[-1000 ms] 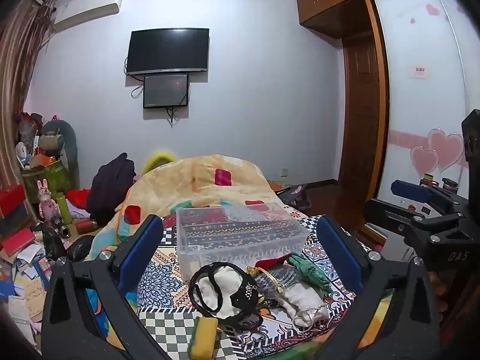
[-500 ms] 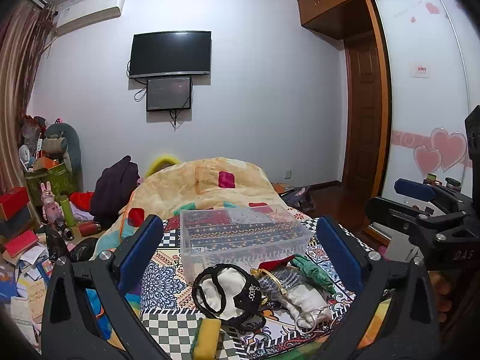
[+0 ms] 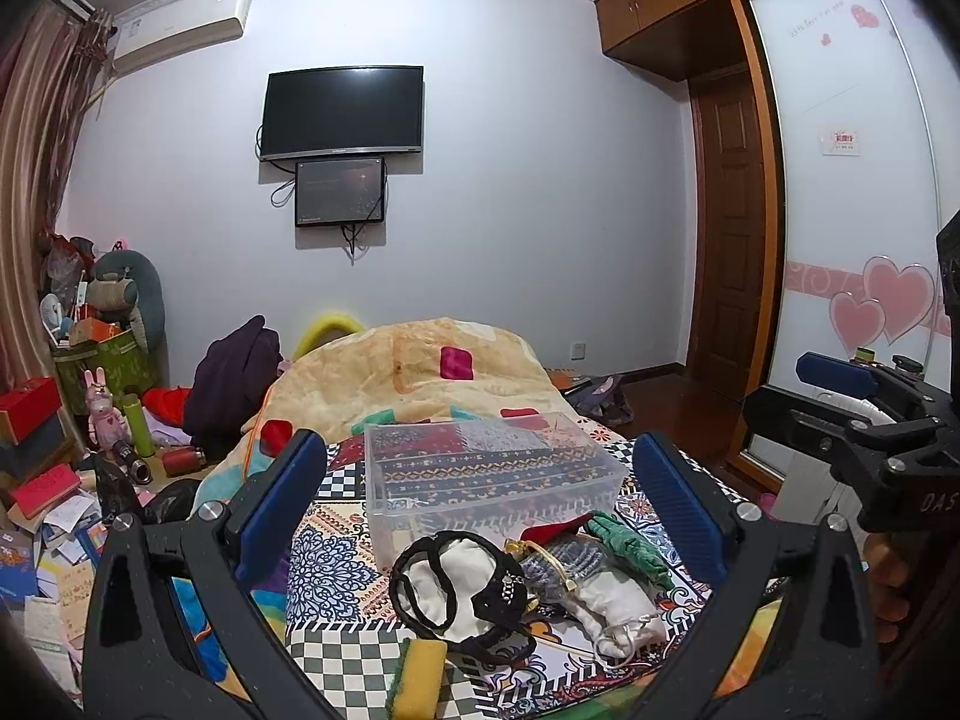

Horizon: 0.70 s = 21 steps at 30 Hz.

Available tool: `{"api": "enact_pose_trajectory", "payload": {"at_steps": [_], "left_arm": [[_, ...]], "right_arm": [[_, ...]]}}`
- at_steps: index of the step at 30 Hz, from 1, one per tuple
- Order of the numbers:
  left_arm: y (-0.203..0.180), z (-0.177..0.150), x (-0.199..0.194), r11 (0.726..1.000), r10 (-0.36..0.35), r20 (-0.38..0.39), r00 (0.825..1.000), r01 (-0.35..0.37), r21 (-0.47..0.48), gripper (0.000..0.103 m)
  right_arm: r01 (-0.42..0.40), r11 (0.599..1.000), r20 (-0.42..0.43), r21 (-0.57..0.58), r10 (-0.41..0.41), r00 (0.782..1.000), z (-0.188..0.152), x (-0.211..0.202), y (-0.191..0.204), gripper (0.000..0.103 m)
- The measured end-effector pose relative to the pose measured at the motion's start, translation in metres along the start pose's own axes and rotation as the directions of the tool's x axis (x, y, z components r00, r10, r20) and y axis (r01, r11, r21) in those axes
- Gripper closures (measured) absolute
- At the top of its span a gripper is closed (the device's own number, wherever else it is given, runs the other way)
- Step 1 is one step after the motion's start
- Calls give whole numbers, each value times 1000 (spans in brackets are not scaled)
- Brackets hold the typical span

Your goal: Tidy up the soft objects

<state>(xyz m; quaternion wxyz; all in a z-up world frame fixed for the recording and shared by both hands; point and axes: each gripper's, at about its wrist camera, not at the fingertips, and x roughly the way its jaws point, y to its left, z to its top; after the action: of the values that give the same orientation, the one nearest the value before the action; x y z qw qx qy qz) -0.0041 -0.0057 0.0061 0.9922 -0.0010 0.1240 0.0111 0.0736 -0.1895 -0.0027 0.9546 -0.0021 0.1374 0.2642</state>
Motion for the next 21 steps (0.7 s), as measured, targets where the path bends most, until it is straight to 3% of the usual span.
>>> {"api": "enact_pose_trajectory", "payload": {"at_steps": [21], "left_arm": [[5, 2, -3, 1000, 3, -5, 1000, -4, -13, 0]], "right_arm": [[-13, 1000, 7, 8, 13, 1000, 0, -1, 3, 0]]}}
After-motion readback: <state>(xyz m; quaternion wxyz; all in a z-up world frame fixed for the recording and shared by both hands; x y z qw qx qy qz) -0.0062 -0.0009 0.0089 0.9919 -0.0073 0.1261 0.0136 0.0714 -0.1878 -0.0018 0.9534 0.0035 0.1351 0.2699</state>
